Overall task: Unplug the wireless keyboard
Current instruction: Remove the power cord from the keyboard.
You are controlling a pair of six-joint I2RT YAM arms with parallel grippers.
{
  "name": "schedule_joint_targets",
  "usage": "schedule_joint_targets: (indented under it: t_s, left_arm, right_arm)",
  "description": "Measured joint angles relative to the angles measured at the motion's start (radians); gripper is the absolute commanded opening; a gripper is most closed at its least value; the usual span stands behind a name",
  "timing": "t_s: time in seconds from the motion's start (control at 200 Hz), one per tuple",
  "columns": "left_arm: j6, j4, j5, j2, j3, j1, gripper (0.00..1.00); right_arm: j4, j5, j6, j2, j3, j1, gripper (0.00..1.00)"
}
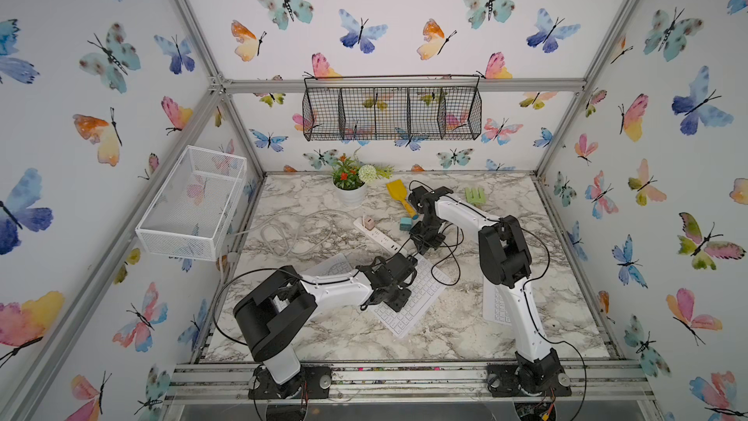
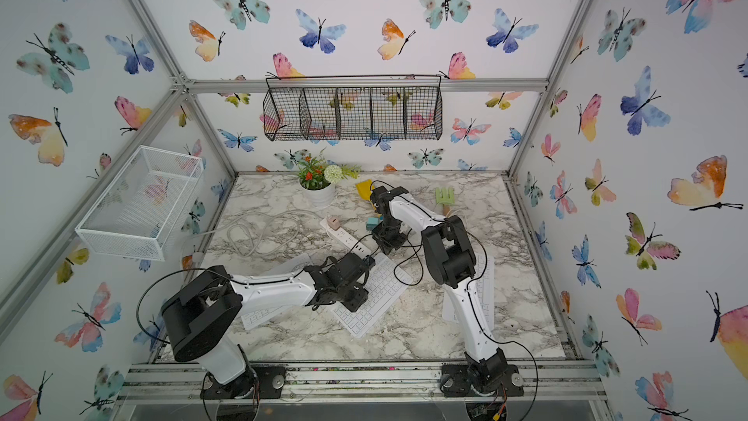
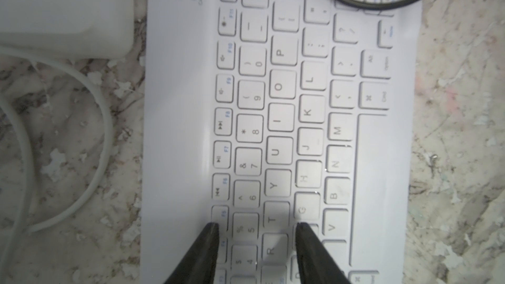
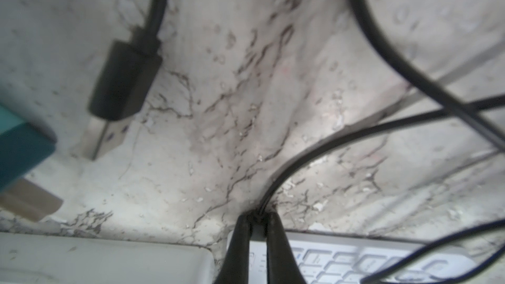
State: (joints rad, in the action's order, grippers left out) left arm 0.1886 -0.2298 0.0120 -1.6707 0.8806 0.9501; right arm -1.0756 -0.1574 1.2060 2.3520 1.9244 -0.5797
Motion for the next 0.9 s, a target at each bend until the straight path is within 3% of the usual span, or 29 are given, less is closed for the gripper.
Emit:
schedule_joint_targets:
  t_s: [0.666,0.901]
  left_arm:
    - [-0.061,-0.027,-0.032,-0.118,0.137,-0.002,0.49]
    - [-0.027,0.038,-0.038,-0.094,0.079,-0.007,0.49]
  right_arm:
    - [0.14,0.046,0.018,-0.087,-0.135,-0.018,0.03]
    - [0.412,0.076,0.127,-0.236,-0.396,-0.028,0.02]
